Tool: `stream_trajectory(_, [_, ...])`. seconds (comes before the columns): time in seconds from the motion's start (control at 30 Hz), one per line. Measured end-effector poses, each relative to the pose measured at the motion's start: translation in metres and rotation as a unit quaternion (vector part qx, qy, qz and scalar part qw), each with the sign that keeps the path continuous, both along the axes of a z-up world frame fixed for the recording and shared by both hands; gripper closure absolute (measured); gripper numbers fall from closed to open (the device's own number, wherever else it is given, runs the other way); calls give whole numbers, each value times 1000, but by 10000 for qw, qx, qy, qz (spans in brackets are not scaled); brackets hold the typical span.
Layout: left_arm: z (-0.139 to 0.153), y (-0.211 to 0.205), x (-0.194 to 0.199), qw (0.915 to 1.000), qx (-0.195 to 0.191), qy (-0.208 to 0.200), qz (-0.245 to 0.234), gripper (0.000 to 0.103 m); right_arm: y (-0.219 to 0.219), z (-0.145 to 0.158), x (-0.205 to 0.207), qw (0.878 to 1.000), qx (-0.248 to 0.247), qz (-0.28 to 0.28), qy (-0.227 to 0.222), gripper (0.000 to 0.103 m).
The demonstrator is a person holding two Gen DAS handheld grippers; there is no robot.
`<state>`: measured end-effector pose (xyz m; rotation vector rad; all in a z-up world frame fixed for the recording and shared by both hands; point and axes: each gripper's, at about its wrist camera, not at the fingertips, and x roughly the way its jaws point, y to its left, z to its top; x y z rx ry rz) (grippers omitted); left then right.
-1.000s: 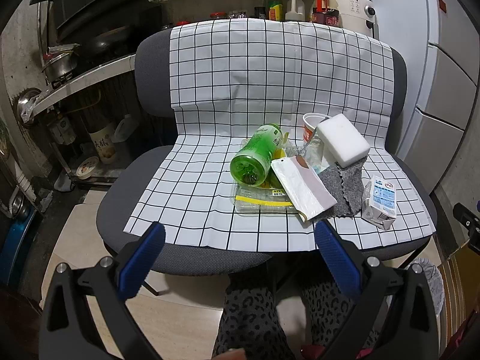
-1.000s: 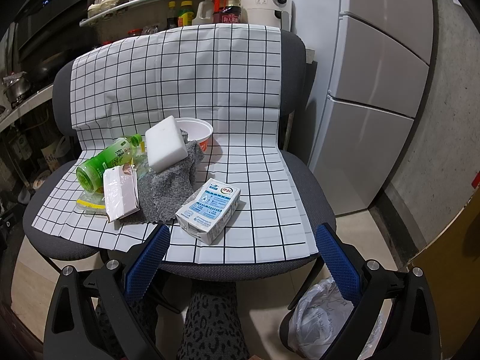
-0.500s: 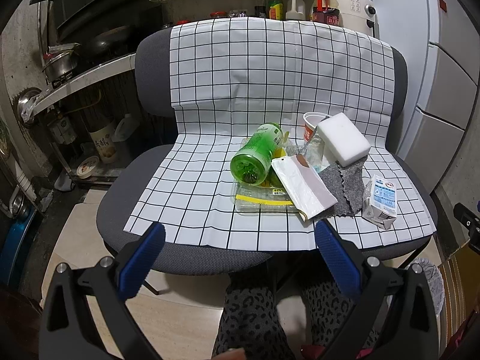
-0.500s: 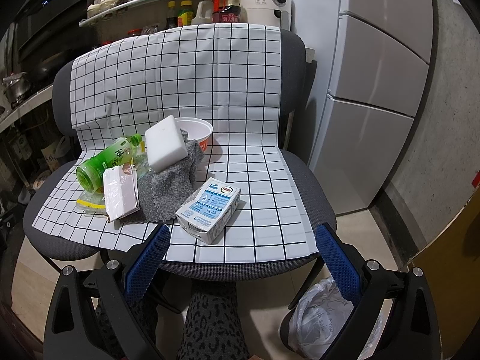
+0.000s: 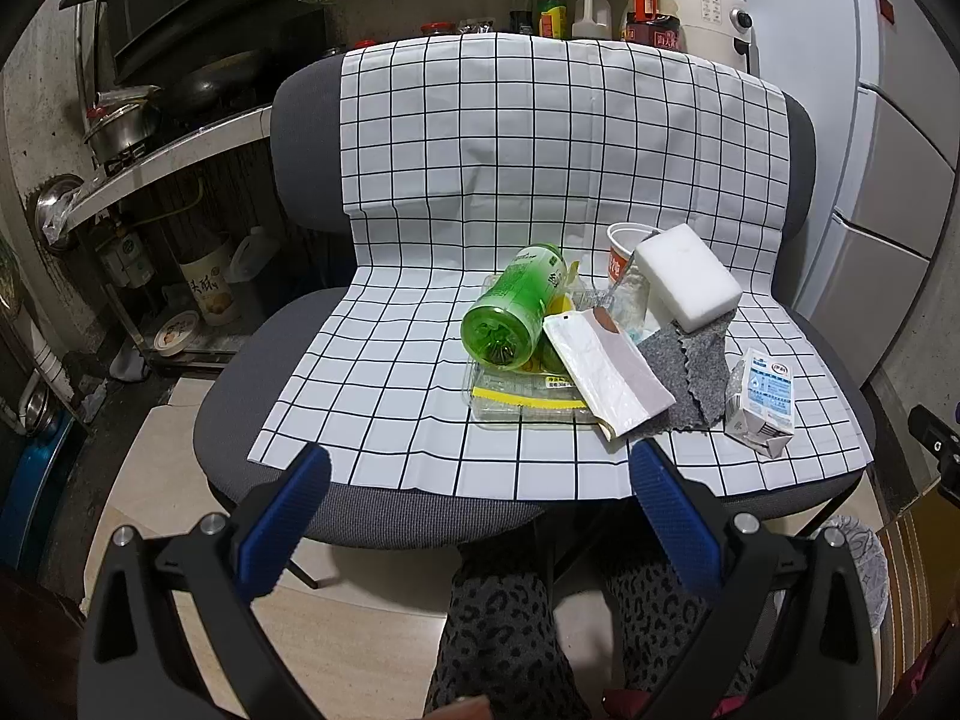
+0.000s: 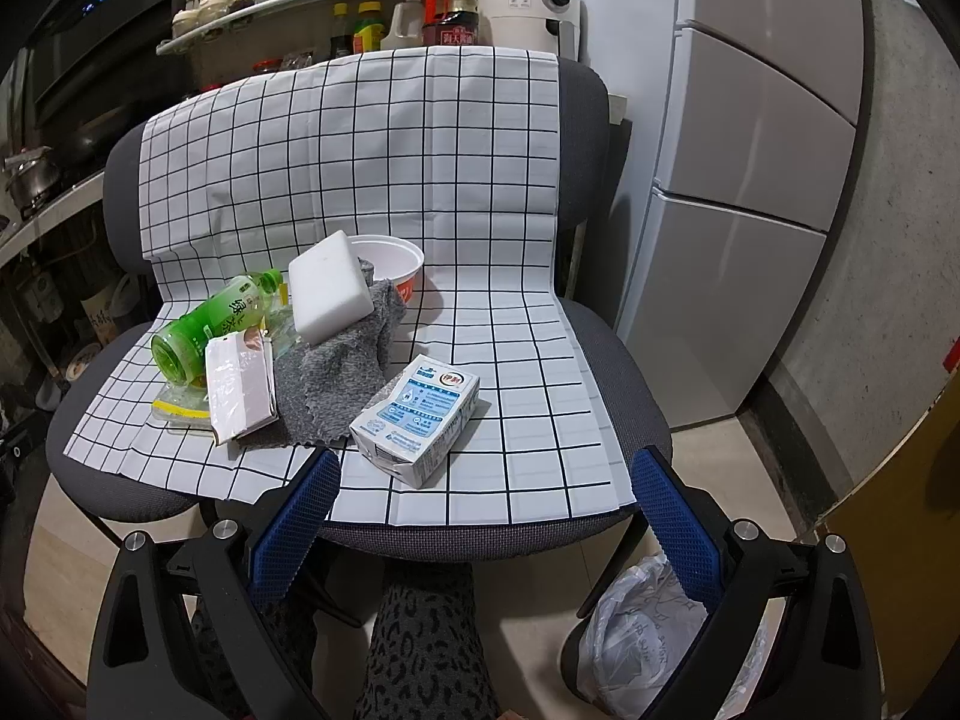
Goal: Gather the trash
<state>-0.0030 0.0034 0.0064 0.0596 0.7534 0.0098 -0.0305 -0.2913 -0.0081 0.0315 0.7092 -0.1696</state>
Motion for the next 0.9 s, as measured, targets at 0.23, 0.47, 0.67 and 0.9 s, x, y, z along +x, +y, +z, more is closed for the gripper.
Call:
stream_trajectory(0.23, [0, 1, -1, 10000, -3, 11, 2, 6, 0, -1, 0, 10000, -2, 5, 2, 7])
stream_trajectory(0.47, [-9, 1, 0, 9999, -31, 97, -10, 6, -2, -10, 3, 10000, 81, -19, 47, 7])
stream_trajectory(0.67, [-29, 5, 14, 9994, -169, 302, 4, 6, -3, -23, 13, 9998, 146, 38, 116, 7])
stream_trajectory(0.9, [-54, -1, 34, 9989, -45, 469, -35, 6, 6, -40, 30, 9975, 402, 517, -275, 7])
